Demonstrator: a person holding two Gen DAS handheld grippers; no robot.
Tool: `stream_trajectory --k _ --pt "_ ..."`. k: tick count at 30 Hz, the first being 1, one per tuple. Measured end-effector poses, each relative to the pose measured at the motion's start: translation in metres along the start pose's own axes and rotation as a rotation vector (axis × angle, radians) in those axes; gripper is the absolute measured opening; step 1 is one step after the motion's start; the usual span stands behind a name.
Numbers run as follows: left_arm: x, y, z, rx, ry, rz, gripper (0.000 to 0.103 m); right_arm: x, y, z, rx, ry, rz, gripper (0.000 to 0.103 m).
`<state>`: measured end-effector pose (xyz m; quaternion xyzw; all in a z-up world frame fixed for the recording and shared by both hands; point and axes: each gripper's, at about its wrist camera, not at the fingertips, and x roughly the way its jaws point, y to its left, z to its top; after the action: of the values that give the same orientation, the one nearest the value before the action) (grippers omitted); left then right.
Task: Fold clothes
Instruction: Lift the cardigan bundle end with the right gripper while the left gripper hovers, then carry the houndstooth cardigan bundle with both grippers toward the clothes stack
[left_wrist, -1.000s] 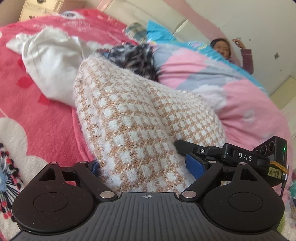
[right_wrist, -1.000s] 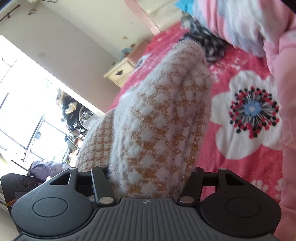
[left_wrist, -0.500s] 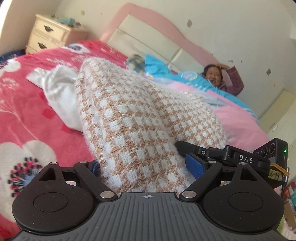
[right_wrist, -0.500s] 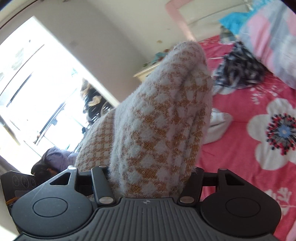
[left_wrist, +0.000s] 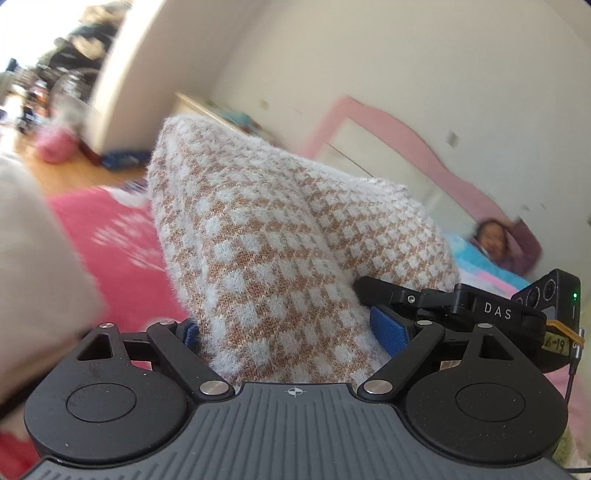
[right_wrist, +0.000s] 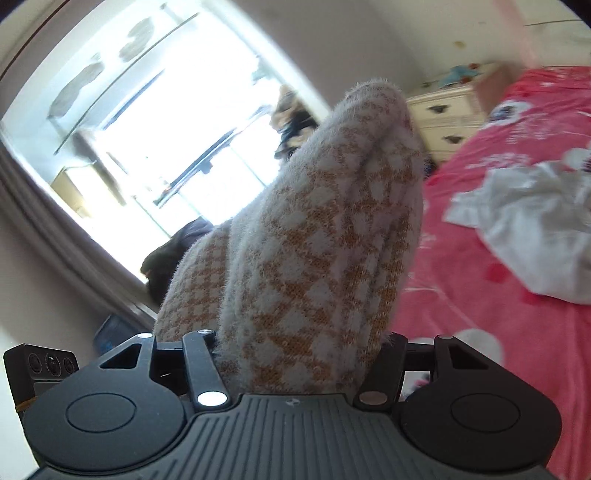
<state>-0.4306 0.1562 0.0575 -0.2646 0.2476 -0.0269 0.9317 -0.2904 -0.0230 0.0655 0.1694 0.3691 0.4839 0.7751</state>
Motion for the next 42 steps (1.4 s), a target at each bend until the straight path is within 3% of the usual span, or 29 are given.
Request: stream_trajectory --k 7,14,19,21,23,24,30,33,36,38,42 --pt "-0.051 0.055 0.030 -0.082 -0.155 0.199 0.088 0.116 0.069 0.033 -0.155 0.156 0.177 0.061" --pt "-0.071 0.121 0.054 -0.220 -0.288 0.379 0.088 0.244 0.127 0.051 -0.260 0.363 0.266 0.061" --pt "-0.061 0.188 0.047 -0.377 -0.310 0.485 0.088 0.357 0.108 0.012 -0.266 0.557 0.248 0.063" --pt "-0.048 0.216 0.032 -0.411 -0.270 0.550 0.089 0.382 0.088 -0.008 -0.259 0.590 0.223 0.065" --pt "-0.028 0.244 0.016 -0.463 -0.216 0.618 0.090 0.381 0.081 -0.011 -0.257 0.566 0.253 0.065" --pt "-0.025 0.248 0.011 -0.462 -0.226 0.623 0.091 0.377 0.082 -0.008 -0.263 0.559 0.262 0.064" --pt "-0.026 0.230 0.024 -0.441 -0.295 0.578 0.092 0.364 0.088 0.010 -0.328 0.548 0.275 0.062" --pt "-0.034 0.230 0.028 -0.463 -0.310 0.534 0.092 0.381 0.078 0.003 -0.325 0.576 0.273 0.071" --pt "-0.018 0.251 0.024 -0.461 -0.268 0.548 0.097 0.396 0.051 -0.005 -0.181 0.626 0.323 0.075" --pt "-0.016 0.261 0.016 -0.455 -0.263 0.535 0.101 0.390 0.048 -0.002 -0.165 0.655 0.323 0.078" --pt "-0.033 0.265 0.022 -0.481 -0.226 0.496 0.100 0.370 0.039 0.009 -0.162 0.647 0.307 0.084"
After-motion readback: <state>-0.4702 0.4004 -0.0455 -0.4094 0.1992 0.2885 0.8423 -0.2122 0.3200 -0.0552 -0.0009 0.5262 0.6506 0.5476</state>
